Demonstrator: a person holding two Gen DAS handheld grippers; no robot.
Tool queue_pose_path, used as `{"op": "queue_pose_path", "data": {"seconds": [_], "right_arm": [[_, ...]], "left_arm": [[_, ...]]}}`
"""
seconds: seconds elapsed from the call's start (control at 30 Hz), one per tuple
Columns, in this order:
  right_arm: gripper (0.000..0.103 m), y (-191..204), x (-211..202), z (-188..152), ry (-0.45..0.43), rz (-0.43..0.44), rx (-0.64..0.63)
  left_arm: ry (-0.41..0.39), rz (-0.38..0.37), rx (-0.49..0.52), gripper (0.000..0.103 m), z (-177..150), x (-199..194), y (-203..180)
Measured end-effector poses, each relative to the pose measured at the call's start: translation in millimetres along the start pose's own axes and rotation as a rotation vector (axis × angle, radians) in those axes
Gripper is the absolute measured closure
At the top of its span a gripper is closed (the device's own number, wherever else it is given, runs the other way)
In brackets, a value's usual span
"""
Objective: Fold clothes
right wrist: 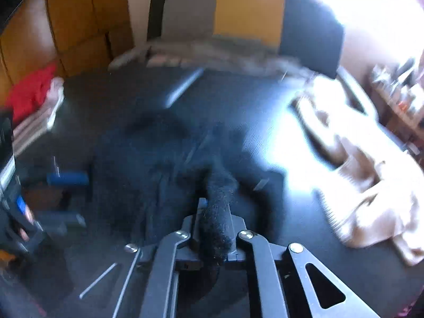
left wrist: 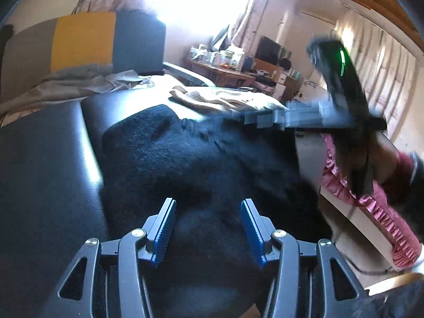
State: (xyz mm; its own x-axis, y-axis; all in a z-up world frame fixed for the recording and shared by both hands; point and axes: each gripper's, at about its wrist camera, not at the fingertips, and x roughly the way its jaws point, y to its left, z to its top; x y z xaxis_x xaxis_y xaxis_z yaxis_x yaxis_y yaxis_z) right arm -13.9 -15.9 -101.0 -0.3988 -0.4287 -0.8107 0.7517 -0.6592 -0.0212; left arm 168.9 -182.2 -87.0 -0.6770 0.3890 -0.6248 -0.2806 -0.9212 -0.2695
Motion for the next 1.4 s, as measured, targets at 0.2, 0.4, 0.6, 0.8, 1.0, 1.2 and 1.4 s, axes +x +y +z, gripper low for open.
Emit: {"op": "queue_pose_path", "data": {"seconds": [0.2, 0.4, 0.6, 0.8, 1.0, 1.2, 1.4], "right_arm": [[0.095, -22, 19, -10, -0.016, -0.089, 0.018], [0.072, -50, 15, -9, -0.058, -0.066, 0.145], [0.063, -24, -43, 2, -0.211, -0.071, 0.073], [0.064, 54, -48, -21, -0.160, 0.107, -0.116], [0.063, 50, -17, -70, -0.152, 0.021, -0.082], [0.063, 29, 4, -61, -0.211, 0.007, -0.076], [0.061, 23, 6, -60, -0.289, 0.035, -0.027]], "left_arm": [[0.017, 0.002, -0.026, 0.050, -20, 2, -7], [-0.008, -0.050, -0.136, 0.050, -3, -17, 8], [-0.119, 0.002, -0.130, 0.050, 49, -22, 33], [-0.050, 0.009, -0.066, 0.049, 83, 26, 39], [0.096, 0.054, -0.017, 0.049, 75, 95, 46], [0.062, 0.110, -0.053, 0.050, 80, 100, 53], [0.024, 0.116, -0.133, 0.050, 72, 87, 66]]}}
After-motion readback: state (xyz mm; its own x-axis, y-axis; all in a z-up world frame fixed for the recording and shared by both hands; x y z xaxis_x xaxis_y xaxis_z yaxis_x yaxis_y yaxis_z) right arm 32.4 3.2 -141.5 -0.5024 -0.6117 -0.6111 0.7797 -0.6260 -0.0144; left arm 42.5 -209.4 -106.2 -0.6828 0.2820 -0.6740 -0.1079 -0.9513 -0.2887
